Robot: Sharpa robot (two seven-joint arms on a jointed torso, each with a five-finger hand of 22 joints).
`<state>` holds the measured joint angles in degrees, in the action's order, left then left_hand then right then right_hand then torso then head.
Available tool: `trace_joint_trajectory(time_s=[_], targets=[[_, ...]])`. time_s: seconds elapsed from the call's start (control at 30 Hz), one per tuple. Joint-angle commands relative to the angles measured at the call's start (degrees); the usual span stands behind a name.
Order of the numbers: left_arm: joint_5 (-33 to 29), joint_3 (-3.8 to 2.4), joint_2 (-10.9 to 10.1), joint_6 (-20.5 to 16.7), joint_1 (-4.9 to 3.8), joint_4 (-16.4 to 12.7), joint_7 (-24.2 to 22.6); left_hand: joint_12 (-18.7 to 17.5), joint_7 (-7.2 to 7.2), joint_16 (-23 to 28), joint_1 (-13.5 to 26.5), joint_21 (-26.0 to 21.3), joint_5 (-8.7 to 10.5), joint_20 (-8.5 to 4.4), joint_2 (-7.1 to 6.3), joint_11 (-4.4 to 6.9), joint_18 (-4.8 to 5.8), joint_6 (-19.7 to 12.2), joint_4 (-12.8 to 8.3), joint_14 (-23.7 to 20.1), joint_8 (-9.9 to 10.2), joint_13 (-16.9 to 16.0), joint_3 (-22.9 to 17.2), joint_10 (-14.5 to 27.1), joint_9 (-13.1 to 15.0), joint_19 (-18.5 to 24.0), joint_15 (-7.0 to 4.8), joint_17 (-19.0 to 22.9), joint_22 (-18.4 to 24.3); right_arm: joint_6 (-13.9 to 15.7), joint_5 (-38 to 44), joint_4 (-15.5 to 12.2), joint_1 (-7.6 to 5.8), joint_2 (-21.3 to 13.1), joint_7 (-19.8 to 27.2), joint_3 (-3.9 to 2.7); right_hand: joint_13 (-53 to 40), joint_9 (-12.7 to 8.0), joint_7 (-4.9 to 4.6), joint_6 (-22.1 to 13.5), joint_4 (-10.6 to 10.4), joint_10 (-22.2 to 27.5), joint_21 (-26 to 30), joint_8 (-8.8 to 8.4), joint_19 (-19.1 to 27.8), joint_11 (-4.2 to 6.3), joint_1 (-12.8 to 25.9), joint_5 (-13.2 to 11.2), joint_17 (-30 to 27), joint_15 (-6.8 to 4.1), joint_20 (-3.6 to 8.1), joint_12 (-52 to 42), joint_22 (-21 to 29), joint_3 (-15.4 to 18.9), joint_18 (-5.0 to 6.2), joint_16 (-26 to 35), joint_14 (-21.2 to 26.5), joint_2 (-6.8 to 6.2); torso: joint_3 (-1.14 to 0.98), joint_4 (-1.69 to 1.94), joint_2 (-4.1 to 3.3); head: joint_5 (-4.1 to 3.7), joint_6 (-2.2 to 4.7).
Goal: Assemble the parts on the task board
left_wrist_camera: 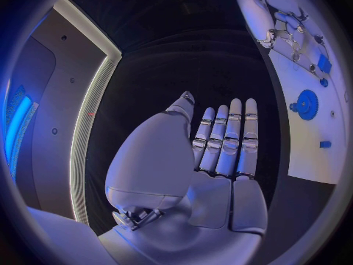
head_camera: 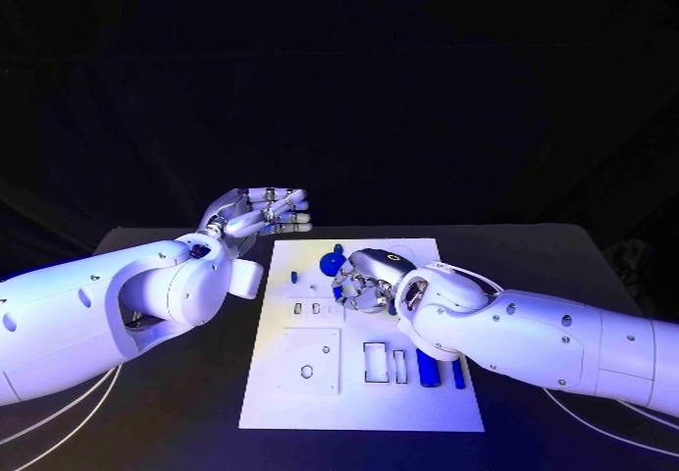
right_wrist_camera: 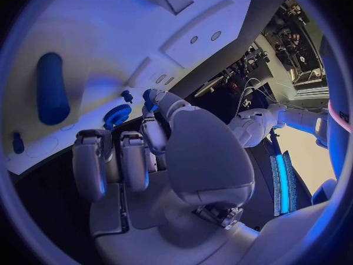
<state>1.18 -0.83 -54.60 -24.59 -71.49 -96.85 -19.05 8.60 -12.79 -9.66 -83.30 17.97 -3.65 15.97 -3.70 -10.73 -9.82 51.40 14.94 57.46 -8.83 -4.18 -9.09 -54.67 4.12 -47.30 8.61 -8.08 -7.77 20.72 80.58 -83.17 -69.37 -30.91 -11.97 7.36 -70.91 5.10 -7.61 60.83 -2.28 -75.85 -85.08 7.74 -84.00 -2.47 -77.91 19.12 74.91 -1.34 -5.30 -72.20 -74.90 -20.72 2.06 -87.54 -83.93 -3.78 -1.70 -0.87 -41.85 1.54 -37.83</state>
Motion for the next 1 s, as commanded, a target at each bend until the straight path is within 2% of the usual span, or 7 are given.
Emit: trace_joint_trajectory(time_s=[0.03, 0.17, 0.47, 0.6, 0.77, 1.0], targets=[[0.1, -0.03, 0.0, 0.9, -0.01, -0.1, -0.2, -0.3, -0.54, 0.3, -0.4, 0.1, 0.11, 0.01, -0.01, 0.01, -0.61, -0.2, -0.4, -0.4, 0.4, 0.0, 0.0, 0.2, 0.0, 0.5, -0.1, -0.1, 0.1, -1.5, 4.4, 0.5, 0.43, 0.8, -2.0, 0.04, -0.1, 0.1, 0.18, 0.4, -0.1, -0.4, -0.3, 0.19, -2.7, -0.13, 0.4, 0.2, 10.7, -0.01, 0.37, -0.3, -12.0, -0.3, -0.75, -0.4, -5.1, 0.14, -0.06, 0.04, -0.02, 0.22, -0.17], [0.1, -0.03, 0.0, 0.9, -0.01, -0.2, -0.1, -0.3, -0.54, 0.3, -0.4, 0.1, 0.11, 0.01, -0.01, 0.01, -0.61, -0.2, -0.4, -0.4, 0.4, 0.0, 0.0, 0.2, 0.0, 0.5, -0.1, -0.1, 0.1, -1.6, 5.0, 0.9, 0.78, 1.6, -2.3, 0.07, -0.1, 0.1, 0.2, 0.5, -0.2, -0.5, -0.4, 0.21, -2.8, -0.12, 0.8, 0.2, 10.7, -0.02, 0.38, -0.3, -12.1, -0.4, -0.78, -0.4, -5.1, 0.05, -0.01, 0.01, 0.01, 0.4, -0.41], [0.1, -0.03, 0.0, 0.9, -0.01, -0.2, -0.1, -0.3, -0.54, 0.3, -0.4, 0.1, 0.11, 0.01, -0.01, 0.01, -0.61, -0.2, -0.4, -0.4, 0.4, 0.0, 0.0, 0.2, 0.0, 0.5, -0.1, -0.1, 0.1, -2.2, 5.7, 0.9, 1.14, 2.8, -2.4, 0.12, -0.2, 0.1, 0.22, 0.5, -0.3, -0.5, -0.5, 0.23, -2.8, -0.1, 1.3, 0.3, 10.8, -0.04, 0.39, -0.4, -12.1, -0.4, -0.8, -0.4, -5.1, -0.2, -0.05, -0.03, 0.01, 0.73, -0.63], [0.1, -0.03, 0.0, 1.0, -0.02, -0.2, -0.1, -0.3, -0.54, 0.3, -0.4, 0.1, 0.11, 0.01, -0.01, 0.01, -0.61, -0.2, -0.4, -0.4, 0.4, 0.0, 0.0, 0.2, 0.0, 0.5, -0.1, -0.1, 0.1, -2.2, 5.9, 1.2, 1.22, 3.1, -2.4, 0.14, -0.2, 0.1, 0.23, 0.4, -0.3, -0.5, -0.5, 0.23, -2.8, -0.09, 1.5, 0.2, 10.8, -0.04, 0.39, -0.3, -12.1, -0.4, -0.79, -0.4, -5.1, -0.3, -0.02, -0.03, 0.06, 0.7, -0.66], [0.1, -0.03, 0.1, 1.0, -0.02, -0.1, 0.0, -0.3, -0.54, 0.3, -0.4, 0.1, 0.11, 0.01, -0.01, 0.01, -0.61, -0.2, -0.4, -0.4, 0.4, 0.0, 0.0, 0.2, 0.0, 0.5, -0.1, -0.1, 0.1, -2.6, 6.0, 1.4, 1.31, 3.6, -2.5, 0.17, -0.2, 0.1, 0.24, 0.4, -0.4, -0.5, -0.6, 0.23, -2.9, -0.08, 1.9, 0.2, 10.9, -0.05, 0.4, -0.3, -12.2, -0.4, -0.81, -0.5, -5.1, -0.5, -0.03, 0.06, 0.03, 1.03, -0.68], [0.1, -0.03, 0.1, 1.0, -0.02, -0.1, 0.0, -0.3, -0.54, 0.3, -0.4, 0.1, 0.11, 0.01, -0.01, 0.01, -0.61, -0.2, -0.4, -0.4, 0.4, 0.0, 0.0, 0.2, 0.0, 0.5, -0.1, -0.1, 0.1, -3.1, 6.2, 2.2, 1.67, 4.3, -2.8, 0.24, -0.1, 0.1, 0.24, 0.4, -0.4, -0.5, -0.5, 0.21, -2.9, -0.09, 2.2, 0.1, 10.9, -0.05, 0.4, -0.3, -12.2, -0.3, -0.81, -0.5, -5.1, -0.7, -0.03, -0.01, 0.0, 1.26, -0.74]])
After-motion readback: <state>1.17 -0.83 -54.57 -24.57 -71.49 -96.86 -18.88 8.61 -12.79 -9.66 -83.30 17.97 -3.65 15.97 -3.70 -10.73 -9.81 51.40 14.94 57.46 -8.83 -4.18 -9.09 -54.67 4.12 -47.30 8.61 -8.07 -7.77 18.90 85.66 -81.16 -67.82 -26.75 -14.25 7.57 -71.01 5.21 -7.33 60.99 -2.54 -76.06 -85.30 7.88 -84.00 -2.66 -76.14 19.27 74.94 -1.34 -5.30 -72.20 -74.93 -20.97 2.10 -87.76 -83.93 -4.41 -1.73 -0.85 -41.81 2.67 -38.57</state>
